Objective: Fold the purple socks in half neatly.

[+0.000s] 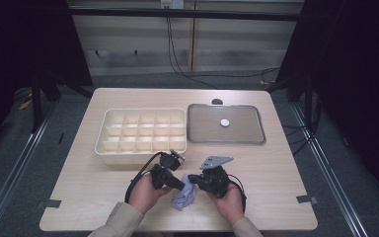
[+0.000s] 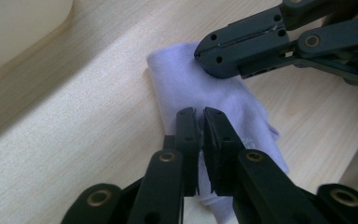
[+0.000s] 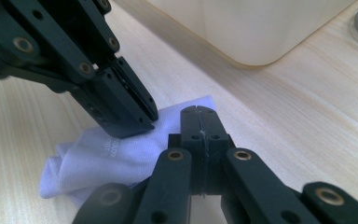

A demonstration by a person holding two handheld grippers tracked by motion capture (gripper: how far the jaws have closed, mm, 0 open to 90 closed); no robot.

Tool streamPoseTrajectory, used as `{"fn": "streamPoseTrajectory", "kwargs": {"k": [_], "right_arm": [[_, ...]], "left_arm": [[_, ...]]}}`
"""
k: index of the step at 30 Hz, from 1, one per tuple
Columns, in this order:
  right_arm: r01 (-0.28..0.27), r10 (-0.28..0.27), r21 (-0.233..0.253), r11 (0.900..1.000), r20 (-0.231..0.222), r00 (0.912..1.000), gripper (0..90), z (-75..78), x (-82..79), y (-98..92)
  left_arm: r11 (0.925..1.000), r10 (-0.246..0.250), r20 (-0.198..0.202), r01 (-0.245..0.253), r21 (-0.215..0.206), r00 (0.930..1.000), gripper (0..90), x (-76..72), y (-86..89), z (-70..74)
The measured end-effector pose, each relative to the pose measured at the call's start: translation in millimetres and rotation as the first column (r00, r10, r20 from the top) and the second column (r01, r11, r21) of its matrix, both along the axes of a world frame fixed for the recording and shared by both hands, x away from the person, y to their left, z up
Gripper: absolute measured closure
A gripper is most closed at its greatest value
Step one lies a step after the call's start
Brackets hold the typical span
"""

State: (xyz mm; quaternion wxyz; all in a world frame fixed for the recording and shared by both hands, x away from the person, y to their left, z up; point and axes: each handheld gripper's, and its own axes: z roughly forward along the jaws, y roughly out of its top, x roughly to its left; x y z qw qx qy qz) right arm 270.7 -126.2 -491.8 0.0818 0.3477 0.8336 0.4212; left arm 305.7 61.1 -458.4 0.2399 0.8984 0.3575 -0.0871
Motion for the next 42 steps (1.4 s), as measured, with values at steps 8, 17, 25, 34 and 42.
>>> {"fn": "streamPoseTrajectory", "kwargs": {"k": [8,17,25,34,42], "right_arm": [[0.006,-0.006,0.004,1.0,0.017,0.9998,87.2,5.7,-3.4,-8.6],[0.04,-0.04,-0.002,0.999,0.024,0.9989,85.2,8.3,-7.8,-28.7],[0.061,-0.061,-0.021,0.998,0.022,0.9979,83.3,5.9,-11.2,-41.3],[0.075,-0.074,-0.037,0.996,0.017,0.9971,80.3,2.3,-14.7,-49.8],[0.089,-0.088,-0.052,0.995,0.014,0.996,76.3,-1.9,-16.4,-54.2]], "left_arm": [[0.9999,0.012,-0.008,-0.012,-0.009,0.9999,77.1,2.7,5.4,6.9],[0.9992,0.032,-0.001,-0.032,-0.022,0.9995,68.9,5.5,10.5,14.1],[0.9989,0.039,-0.003,-0.039,-0.024,0.9992,66.8,7.9,14.2,15.6],[0.9993,0.035,-0.02,-0.036,-0.015,0.9992,58.9,7.6,10.6,11.4],[0.999,0.043,-0.028,-0.043,-0.005,0.9987,46.2,7.7,4.1,6.8]]}}
